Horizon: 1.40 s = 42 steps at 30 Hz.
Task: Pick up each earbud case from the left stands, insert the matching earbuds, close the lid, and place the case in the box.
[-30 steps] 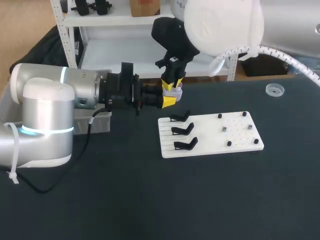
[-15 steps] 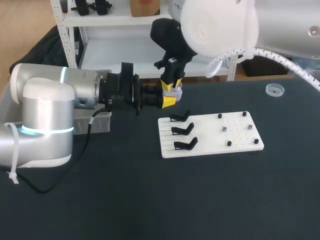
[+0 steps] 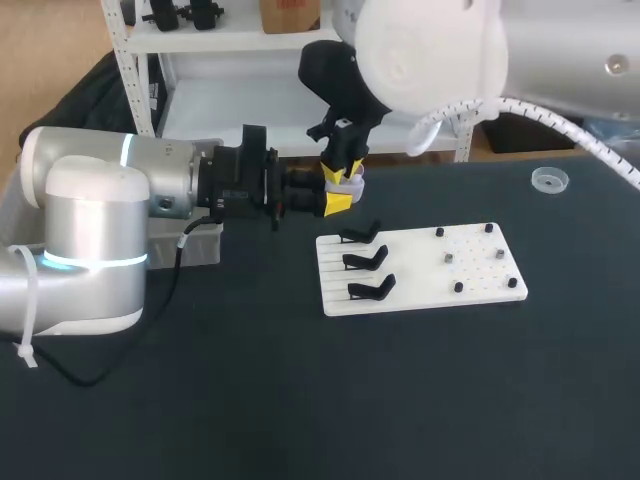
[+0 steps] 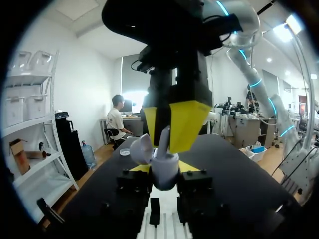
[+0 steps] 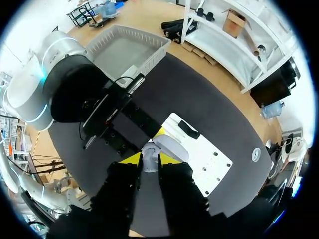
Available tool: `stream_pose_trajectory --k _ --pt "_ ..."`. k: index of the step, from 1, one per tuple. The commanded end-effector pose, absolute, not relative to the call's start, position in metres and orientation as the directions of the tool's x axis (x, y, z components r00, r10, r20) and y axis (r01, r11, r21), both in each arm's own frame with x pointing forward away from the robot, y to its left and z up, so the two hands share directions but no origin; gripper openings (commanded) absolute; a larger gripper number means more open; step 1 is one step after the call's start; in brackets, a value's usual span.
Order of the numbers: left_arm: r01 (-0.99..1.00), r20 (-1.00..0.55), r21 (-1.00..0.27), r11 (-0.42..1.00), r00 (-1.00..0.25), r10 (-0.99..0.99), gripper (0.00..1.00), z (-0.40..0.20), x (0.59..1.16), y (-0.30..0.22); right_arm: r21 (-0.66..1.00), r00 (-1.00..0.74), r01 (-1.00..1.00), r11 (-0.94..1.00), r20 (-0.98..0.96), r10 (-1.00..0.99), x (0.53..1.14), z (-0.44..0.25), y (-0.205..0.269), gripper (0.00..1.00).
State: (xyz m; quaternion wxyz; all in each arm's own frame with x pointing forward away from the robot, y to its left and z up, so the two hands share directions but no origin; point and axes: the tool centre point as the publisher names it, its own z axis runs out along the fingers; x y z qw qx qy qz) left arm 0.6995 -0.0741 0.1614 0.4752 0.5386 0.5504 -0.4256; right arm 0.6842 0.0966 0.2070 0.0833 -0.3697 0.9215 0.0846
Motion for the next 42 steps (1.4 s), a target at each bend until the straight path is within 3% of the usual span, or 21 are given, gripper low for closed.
stream_pose_trajectory --k 1,2,6,8,17,42 --pt "0.997 -0.982 0.045 0.062 0.033 0.187 0.00 0.161 0.698 -0.074 0.093 -0.713 -0.696 0.712 -0.212 -0.669 0.684 0.206 0.099 0.00" --pt "0.997 -0.982 0.045 0.062 0.033 0.187 0.00 0.161 0.698 -0.074 0.093 -0.712 -0.696 0.712 -0.212 -0.669 0.684 0.206 0.099 0.00" --pt "0.997 -0.982 0.045 0.062 0.033 0.187 0.00 0.161 0.698 -0.074 0.094 -0.711 -0.698 0.710 -0.210 -0.671 0.684 0.206 0.100 0.33" --pt "0.997 -0.982 0.045 0.062 0.033 0.187 0.00 0.161 0.698 -0.074 0.093 -0.710 -0.699 0.709 -0.209 -0.672 0.684 0.206 0.100 0.38" --pt "0.997 -0.982 0.045 0.062 0.033 0.187 0.00 0.161 0.698 -0.074 0.091 -0.705 -0.704 0.705 -0.212 -0.677 0.683 0.209 0.100 0.35" --pt "0.997 -0.982 0.045 0.062 0.033 0.187 0.00 0.161 0.698 -0.074 0.062 -0.714 -0.685 0.725 -0.253 -0.653 0.685 0.235 0.092 0.37"
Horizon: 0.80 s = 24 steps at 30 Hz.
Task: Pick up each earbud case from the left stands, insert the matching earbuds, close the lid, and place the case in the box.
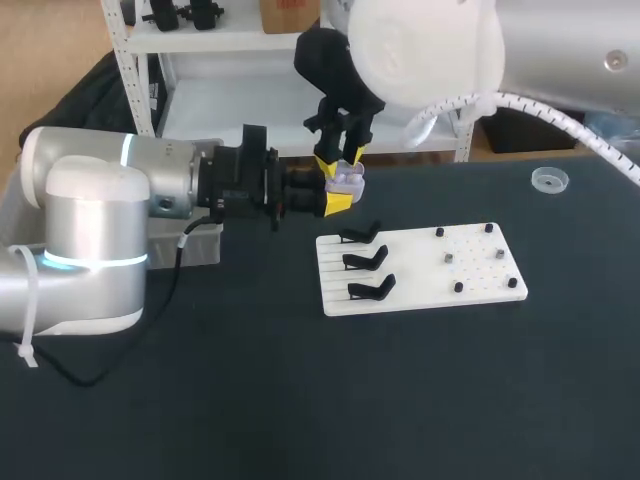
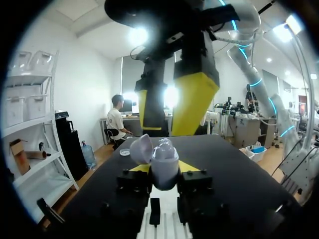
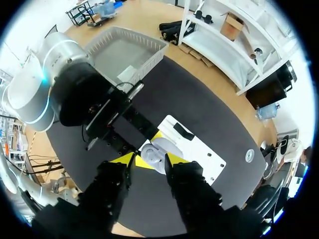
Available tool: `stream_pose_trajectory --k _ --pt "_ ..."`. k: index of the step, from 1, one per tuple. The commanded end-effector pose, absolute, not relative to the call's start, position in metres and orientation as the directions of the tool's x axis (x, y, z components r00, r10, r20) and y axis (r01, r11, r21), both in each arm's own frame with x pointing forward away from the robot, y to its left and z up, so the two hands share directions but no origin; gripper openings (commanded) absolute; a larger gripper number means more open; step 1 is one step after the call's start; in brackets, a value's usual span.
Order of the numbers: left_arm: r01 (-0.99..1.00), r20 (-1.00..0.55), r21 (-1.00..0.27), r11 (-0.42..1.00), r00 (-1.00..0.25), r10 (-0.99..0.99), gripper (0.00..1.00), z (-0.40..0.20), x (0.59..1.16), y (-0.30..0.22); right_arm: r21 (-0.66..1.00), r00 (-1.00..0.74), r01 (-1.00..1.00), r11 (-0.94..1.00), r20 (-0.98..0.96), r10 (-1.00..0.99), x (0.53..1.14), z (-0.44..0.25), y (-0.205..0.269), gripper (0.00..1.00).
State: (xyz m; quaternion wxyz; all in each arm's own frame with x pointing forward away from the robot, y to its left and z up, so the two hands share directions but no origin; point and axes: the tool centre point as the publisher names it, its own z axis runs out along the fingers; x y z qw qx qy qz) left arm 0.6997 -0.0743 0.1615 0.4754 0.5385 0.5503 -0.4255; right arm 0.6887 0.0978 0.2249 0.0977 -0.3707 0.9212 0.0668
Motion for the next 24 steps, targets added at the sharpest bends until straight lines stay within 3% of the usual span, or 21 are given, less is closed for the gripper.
stream_pose_trajectory --k 1,15,24 --pt "0.997 -0.982 0.045 0.062 0.033 0.187 0.00 0.161 0.698 -0.074 0.065 -0.717 -0.680 0.730 -0.265 -0.644 0.688 0.238 0.092 0.38" --pt "0.997 -0.982 0.045 0.062 0.033 0.187 0.00 0.161 0.698 -0.074 0.066 -0.802 -0.559 0.826 -0.295 -0.519 0.749 0.223 0.090 0.36" --pt "0.997 -0.982 0.045 0.062 0.033 0.187 0.00 0.161 0.698 -0.074 0.058 -0.827 -0.531 0.846 -0.254 -0.502 0.747 0.198 0.082 0.33"
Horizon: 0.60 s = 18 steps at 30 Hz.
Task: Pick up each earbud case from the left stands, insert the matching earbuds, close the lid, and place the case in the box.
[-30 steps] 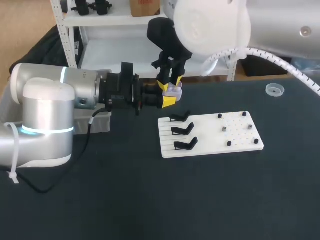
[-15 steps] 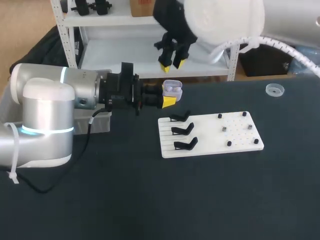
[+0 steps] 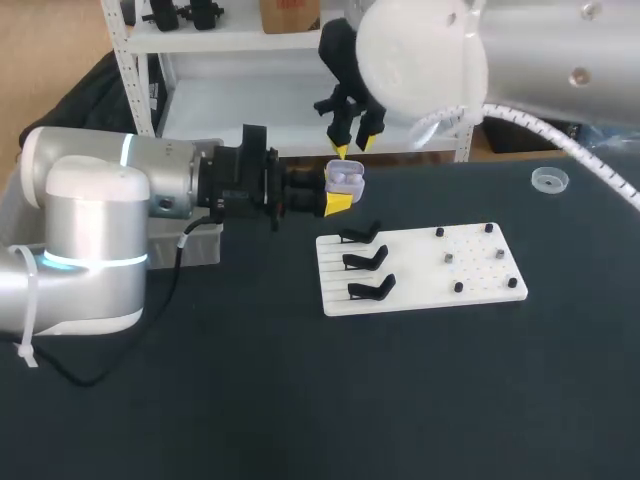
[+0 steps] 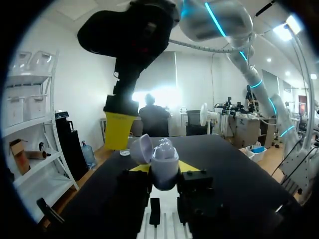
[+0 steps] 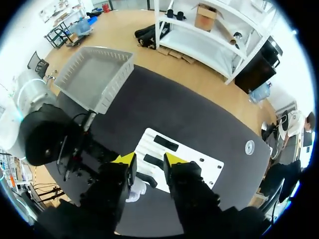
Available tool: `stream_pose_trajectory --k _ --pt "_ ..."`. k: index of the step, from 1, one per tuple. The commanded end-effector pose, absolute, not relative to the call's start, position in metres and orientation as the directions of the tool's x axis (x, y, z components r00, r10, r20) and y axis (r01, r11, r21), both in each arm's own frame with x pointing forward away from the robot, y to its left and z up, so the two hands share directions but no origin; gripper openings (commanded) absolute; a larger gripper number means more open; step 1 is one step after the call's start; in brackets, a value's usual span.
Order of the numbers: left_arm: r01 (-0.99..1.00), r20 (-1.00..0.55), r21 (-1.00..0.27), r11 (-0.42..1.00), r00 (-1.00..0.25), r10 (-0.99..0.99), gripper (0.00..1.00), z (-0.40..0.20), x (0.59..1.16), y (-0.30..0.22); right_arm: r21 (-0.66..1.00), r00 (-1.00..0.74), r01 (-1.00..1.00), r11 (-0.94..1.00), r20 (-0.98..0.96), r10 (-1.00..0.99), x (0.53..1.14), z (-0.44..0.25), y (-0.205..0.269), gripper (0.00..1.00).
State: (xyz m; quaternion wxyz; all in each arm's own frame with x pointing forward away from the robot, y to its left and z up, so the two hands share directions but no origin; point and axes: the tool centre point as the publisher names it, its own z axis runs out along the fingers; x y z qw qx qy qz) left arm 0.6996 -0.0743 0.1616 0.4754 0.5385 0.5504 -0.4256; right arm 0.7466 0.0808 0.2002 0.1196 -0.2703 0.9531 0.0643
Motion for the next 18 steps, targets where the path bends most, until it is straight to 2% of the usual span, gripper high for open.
stream_pose_trajectory --k 1,18 --pt "0.997 -0.982 0.045 0.062 0.033 0.187 0.00 0.161 0.698 -0.074 0.057 -0.827 -0.531 0.846 -0.253 -0.502 0.745 0.198 0.080 0.33" --pt "0.997 -0.982 0.045 0.062 0.033 0.187 0.00 0.161 0.698 -0.074 0.087 -0.843 -0.509 0.856 -0.248 -0.477 0.717 0.202 0.068 0.32"
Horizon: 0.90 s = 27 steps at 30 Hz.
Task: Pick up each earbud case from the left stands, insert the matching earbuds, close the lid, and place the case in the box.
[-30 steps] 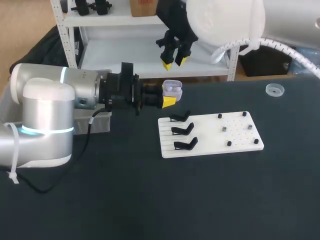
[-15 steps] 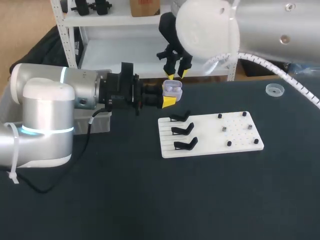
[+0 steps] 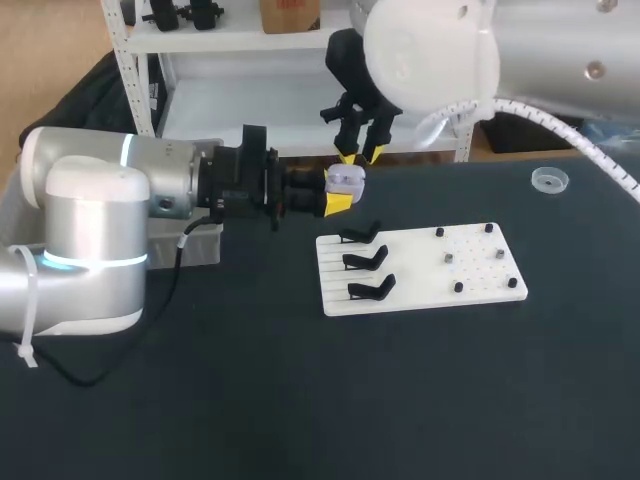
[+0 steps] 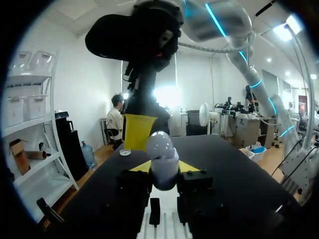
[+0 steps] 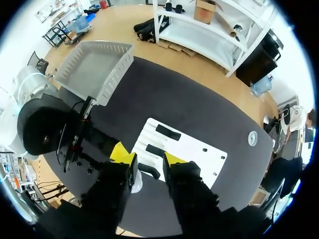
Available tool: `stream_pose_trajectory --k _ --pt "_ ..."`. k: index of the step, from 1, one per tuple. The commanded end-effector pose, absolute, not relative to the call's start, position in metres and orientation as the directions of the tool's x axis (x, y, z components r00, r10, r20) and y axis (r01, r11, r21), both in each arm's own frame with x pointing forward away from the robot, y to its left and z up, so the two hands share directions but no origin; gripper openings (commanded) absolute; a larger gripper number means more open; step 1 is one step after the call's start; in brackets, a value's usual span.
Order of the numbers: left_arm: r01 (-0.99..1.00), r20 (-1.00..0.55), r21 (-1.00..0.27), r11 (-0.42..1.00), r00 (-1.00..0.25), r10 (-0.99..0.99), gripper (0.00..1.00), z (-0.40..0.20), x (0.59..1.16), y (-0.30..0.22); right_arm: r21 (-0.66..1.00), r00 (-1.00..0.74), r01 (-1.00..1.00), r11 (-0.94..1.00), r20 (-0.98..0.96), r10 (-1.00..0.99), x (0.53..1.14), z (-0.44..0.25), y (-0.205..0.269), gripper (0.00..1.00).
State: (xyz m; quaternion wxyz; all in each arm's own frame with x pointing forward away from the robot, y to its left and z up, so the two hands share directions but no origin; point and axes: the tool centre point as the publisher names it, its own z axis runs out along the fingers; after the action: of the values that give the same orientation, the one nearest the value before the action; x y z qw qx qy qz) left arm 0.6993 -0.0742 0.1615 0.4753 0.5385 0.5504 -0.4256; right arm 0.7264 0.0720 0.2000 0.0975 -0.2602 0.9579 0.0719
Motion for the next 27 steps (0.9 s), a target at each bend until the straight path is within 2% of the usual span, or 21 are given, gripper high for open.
stream_pose_trajectory --k 1,7,13,15,16,17,19,27 --pt "0.997 -0.982 0.045 0.062 0.033 0.187 0.00 0.161 0.698 -0.074 0.088 -0.844 -0.507 0.857 -0.255 -0.473 0.716 0.204 0.067 0.33" --pt "0.997 -0.982 0.045 0.062 0.033 0.187 0.00 0.161 0.698 -0.074 0.152 -0.871 -0.428 0.891 -0.332 -0.362 0.725 0.225 0.051 0.33" --pt "0.997 -0.979 0.065 0.048 0.055 0.194 0.00 0.170 0.700 -0.071 0.261 -0.899 -0.337 0.905 -0.375 -0.226 0.724 0.223 0.009 0.41" --pt "0.996 -0.980 0.083 0.039 0.074 0.187 0.00 0.180 0.702 -0.065 0.280 -0.903 -0.326 0.903 -0.375 -0.209 0.719 0.218 -0.003 0.48" --pt "0.995 -0.979 0.095 0.038 0.086 0.183 0.00 0.185 0.702 -0.062 0.291 -0.904 -0.318 0.902 -0.380 -0.197 0.717 0.216 -0.008 0.58" --pt "0.994 -0.979 0.106 0.039 0.097 0.181 0.00 0.189 0.703 -0.057 0.296 -0.908 -0.307 0.904 -0.376 -0.185 0.715 0.215 -0.013 0.76" --pt "0.991 -0.976 0.128 0.045 0.118 0.184 0.00 0.198 0.705 -0.044 0.303 -0.909 -0.285 0.909 -0.386 -0.157 0.712 0.213 -0.022 1.00" --pt "0.974 -0.964 0.173 0.145 0.138 0.226 0.00 0.216 0.716 0.041 0.322 -0.909 -0.266 0.909 -0.399 -0.124 0.705 0.209 -0.031 1.00"
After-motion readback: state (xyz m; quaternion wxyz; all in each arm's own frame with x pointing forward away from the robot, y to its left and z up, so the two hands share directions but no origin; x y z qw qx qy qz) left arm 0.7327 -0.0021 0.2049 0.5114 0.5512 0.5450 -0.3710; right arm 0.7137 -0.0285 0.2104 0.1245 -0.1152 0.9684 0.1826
